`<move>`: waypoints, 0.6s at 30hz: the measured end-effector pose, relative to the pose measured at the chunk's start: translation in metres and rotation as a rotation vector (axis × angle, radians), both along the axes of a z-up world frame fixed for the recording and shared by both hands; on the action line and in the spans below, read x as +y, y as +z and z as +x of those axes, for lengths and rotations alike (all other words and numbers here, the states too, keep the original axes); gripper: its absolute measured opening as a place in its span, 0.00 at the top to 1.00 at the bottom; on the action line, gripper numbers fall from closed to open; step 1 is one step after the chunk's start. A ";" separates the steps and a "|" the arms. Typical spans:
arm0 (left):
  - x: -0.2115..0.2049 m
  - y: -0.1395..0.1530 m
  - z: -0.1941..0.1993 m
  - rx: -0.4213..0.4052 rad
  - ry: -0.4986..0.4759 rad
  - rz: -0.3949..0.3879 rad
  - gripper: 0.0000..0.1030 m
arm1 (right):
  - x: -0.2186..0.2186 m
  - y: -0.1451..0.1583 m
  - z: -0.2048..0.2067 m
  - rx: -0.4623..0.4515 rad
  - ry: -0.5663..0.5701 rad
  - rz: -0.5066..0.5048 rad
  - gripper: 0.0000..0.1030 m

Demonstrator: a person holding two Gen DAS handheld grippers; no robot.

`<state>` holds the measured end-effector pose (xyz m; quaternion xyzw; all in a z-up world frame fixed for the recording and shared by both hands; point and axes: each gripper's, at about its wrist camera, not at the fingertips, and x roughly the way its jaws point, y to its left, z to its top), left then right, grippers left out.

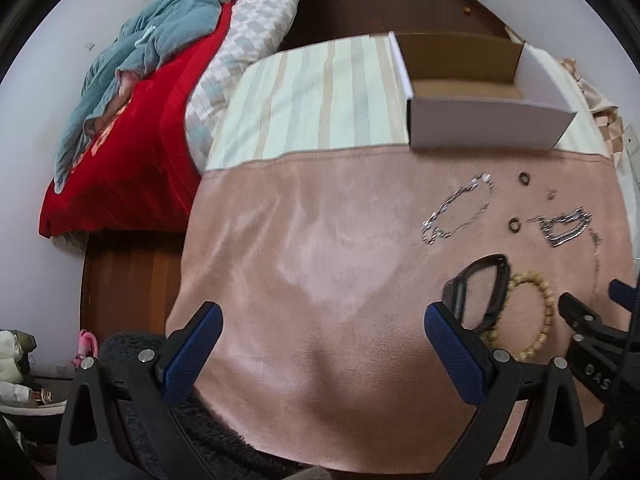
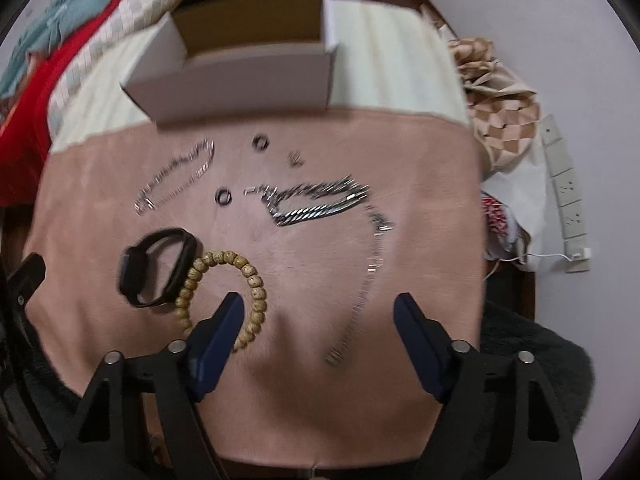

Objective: Organize jewelry
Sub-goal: 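Grasp the black watch band with the left tool while the right tool grasps the wooden bead bracelet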

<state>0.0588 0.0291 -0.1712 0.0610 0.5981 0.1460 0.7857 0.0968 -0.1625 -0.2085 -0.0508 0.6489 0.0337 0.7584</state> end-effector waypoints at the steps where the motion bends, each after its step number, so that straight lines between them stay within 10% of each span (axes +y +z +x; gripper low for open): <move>1: 0.001 -0.004 0.001 0.007 0.001 -0.007 0.00 | 0.003 -0.008 0.000 0.005 0.002 0.004 0.31; 7: 0.000 -0.019 0.005 0.029 -0.006 -0.092 0.01 | 0.016 -0.028 -0.005 0.008 0.047 0.010 0.53; 9: -0.005 -0.023 0.008 0.032 -0.025 -0.132 0.01 | 0.011 -0.024 -0.005 0.007 0.033 0.010 0.91; 12: -0.017 -0.030 0.016 0.058 -0.066 -0.166 0.02 | -0.007 -0.018 0.000 -0.001 -0.020 0.034 0.91; 18: -0.036 -0.055 0.030 0.137 -0.118 -0.217 0.52 | -0.012 -0.021 -0.001 -0.009 -0.040 0.031 0.91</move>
